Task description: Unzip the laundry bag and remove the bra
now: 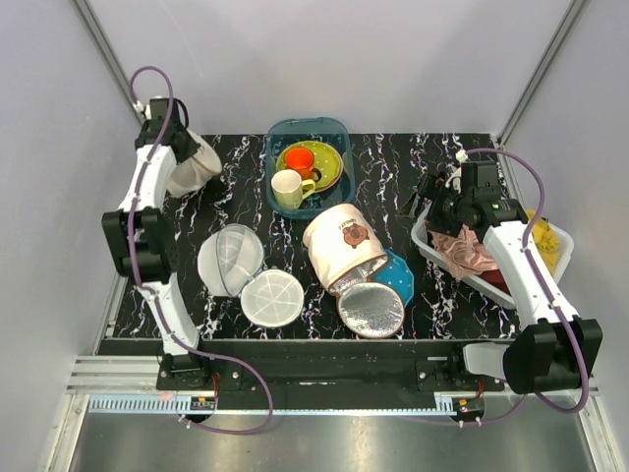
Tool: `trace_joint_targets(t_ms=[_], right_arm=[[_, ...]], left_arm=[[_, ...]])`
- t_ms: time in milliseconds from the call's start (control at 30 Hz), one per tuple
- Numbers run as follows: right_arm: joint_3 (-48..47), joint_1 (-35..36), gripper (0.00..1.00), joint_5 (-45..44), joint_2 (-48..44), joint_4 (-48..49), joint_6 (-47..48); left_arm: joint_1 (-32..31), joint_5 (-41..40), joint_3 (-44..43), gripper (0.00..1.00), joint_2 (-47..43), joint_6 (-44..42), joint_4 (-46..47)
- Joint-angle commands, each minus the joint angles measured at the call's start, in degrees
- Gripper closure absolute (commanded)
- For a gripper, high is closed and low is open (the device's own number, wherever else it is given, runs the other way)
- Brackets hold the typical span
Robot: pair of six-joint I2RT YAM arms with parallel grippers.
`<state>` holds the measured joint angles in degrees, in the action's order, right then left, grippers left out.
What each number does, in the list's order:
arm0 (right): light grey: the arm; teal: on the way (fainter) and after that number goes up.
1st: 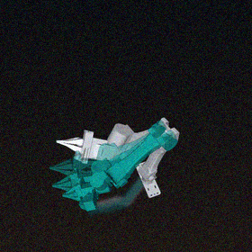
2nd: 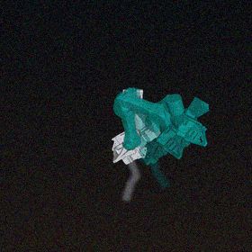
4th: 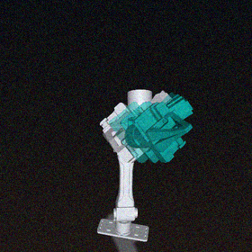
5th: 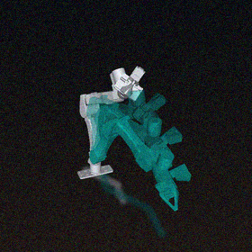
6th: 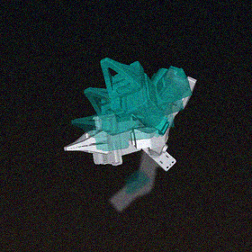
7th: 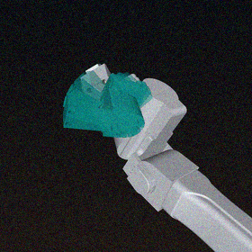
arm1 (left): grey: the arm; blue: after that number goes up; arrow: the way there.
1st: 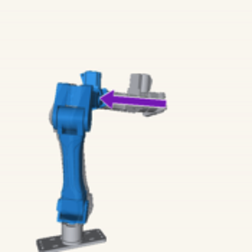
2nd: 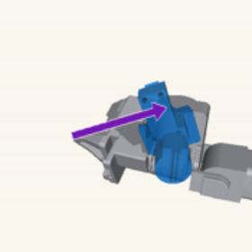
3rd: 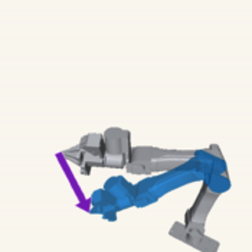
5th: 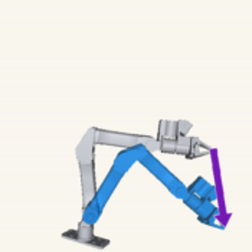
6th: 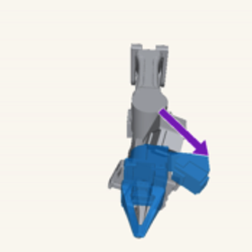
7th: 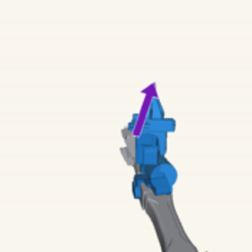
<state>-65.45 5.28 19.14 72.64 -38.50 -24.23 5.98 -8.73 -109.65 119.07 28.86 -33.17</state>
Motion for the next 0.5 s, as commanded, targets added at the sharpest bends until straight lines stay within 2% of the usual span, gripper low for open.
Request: trace_joint_targets(t_ms=[0,67,100,233,467], right_arm=[[-2.4,0.52,0.0,-0.41,-1.45,0.62,0.85],[-1.44,0.43,0.0,-0.5,-2.32,1.84,0.68],[-1.0,0.52,0.0,-0.42,-2.5,2.2,0.5],[-0.64,0.44,0.0,1.33,-2.07,3.34,-0.29],[0.15,0.52,0.0,1.34,-2.07,4.66,-0.82]], left_arm=[[-1.49,7.56,3.19,1.0,-17.96,-0.38,5.75],[-1.85,11.34,5.22,1.0,-21.23,0.14,4.69],[-1.85,17.37,8.28,1.0,-24.9,0.66,4.87],[-1.85,33.14,16.98,1.0,-32.2,1.99,7.58],[-4.21,44.49,28.15,1.0,-42.76,-1.78,6.1]])
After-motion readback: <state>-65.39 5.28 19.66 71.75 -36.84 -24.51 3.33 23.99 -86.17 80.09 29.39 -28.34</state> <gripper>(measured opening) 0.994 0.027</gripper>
